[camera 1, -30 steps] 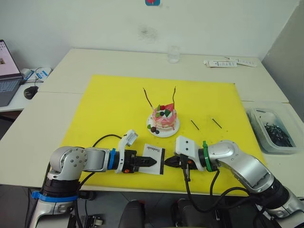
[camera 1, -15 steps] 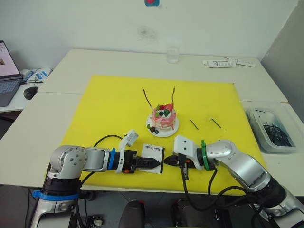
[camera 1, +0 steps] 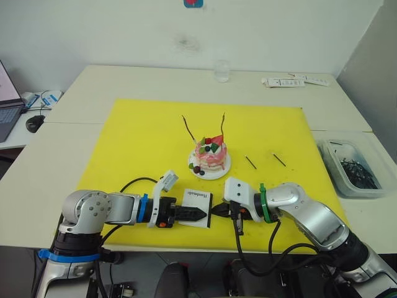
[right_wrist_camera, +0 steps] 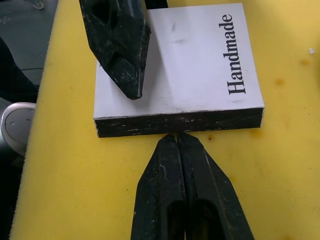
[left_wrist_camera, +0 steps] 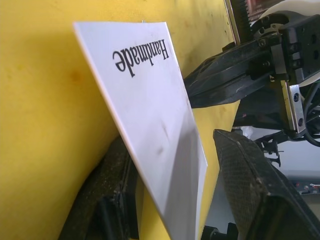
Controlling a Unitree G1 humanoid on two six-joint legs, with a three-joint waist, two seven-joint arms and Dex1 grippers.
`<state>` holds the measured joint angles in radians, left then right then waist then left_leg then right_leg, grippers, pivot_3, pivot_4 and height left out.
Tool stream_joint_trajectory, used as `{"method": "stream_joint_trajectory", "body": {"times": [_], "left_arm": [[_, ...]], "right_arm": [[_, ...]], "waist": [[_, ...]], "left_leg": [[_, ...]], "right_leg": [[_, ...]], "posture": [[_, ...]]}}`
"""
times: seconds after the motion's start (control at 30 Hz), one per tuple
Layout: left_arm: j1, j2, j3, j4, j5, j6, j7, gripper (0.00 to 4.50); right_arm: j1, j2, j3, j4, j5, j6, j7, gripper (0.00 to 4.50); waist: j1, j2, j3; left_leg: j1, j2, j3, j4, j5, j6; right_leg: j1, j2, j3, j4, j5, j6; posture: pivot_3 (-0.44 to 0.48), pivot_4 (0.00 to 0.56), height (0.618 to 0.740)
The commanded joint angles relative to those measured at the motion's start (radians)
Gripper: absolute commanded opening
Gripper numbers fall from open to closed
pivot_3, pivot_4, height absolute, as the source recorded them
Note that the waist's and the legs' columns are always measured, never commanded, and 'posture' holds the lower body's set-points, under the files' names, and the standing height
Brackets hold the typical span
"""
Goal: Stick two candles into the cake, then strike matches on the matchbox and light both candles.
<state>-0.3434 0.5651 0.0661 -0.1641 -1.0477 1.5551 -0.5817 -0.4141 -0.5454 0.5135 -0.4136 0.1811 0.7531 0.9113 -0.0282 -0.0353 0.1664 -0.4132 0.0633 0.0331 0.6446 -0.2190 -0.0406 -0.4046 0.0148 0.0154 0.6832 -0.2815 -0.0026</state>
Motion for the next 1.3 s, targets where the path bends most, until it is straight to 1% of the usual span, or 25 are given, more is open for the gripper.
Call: {"method": "stream_joint_trajectory", "body": {"times": [0.03,0.43,0.53,0.73,1.0,1.1,1.2,1.3], "left_arm": [[0.032,0.019,-0.042,0.0,0.041,0.019,0.008,2.49],[0.043,0.029,-0.062,-0.011,0.05,-0.005,0.003,2.49],[0.046,0.028,-0.063,-0.011,0.058,-0.009,0.004,1.91],[0.054,0.029,-0.069,-0.011,0.079,-0.017,-0.004,0.05],[0.056,0.026,-0.058,-0.011,0.08,-0.029,-0.005,0.02],[0.05,0.015,-0.003,-0.014,0.052,-0.039,-0.01,0.02],[0.047,-0.021,0.096,-0.032,-0.012,-0.041,-0.005,0.02],[0.073,-0.023,0.13,-0.086,-0.05,-0.051,-0.018,0.02]], "right_arm": [[-0.022,0.013,-0.005,-0.014,0.018,0.005,0.007,0.0],[-0.024,0.022,-0.007,-0.016,0.014,0.014,0.005,0.0],[-0.022,0.022,-0.008,-0.017,0.014,0.014,0.003,0.0],[-0.019,0.02,-0.008,-0.02,0.013,0.015,0.002,0.0],[-0.022,0.021,-0.029,-0.023,0.006,0.007,-0.016,0.0],[-0.024,0.012,-0.085,-0.058,0.029,0.002,-0.021,0.0],[-0.008,-0.024,-0.167,-0.126,0.059,-0.05,-0.004,0.0],[0.024,-0.057,-0.233,-0.186,0.097,-0.072,0.002,0.0]], "waist": [[0.0,0.0,0.0],[0.0,0.0,0.0],[0.0,0.0,0.0],[0.0,0.0,0.0],[0.0,0.0,0.0],[0.0,0.0,0.0],[0.0,0.0,0.001],[0.0,-0.001,0.001]], "left_leg": [[0.0,0.0,0.0,0.0,0.0,0.0],[0.0,0.0,0.0,0.0,0.0,0.0],[0.0,0.0,0.0,0.0,0.0,0.0],[0.0,0.0,0.0,-0.001,0.0,0.0],[0.0,0.0,0.0,-0.001,0.0,0.0],[0.0,0.0,0.0,-0.001,0.0,0.0],[-0.001,0.0,0.0,0.0,0.0,0.0],[-0.002,0.0,0.0,0.0,0.0,0.0]], "right_leg": [[0.0,0.0,0.0,0.0,0.0,0.0],[0.0,0.0,0.0,-0.001,0.0,0.0],[0.0,0.0,0.0,-0.001,0.0,0.0],[0.0,0.0,0.0,-0.001,0.0,0.0],[0.0,0.0,0.0,-0.001,0.0,0.0],[0.0,0.0,0.0,-0.001,0.0,0.0],[-0.001,-0.001,0.0,-0.001,0.0,0.0],[-0.001,-0.001,0.0,-0.001,0.0,0.0]], "posture": [[0.0,0.15,0.74],[0.0,0.15,0.74],[0.0,0.15,0.74],[0.0,0.15,0.74],[0.0,0.15,0.74],[0.0,0.15,0.74],[0.0,0.15,0.74],[0.0,0.15,0.74]]}}
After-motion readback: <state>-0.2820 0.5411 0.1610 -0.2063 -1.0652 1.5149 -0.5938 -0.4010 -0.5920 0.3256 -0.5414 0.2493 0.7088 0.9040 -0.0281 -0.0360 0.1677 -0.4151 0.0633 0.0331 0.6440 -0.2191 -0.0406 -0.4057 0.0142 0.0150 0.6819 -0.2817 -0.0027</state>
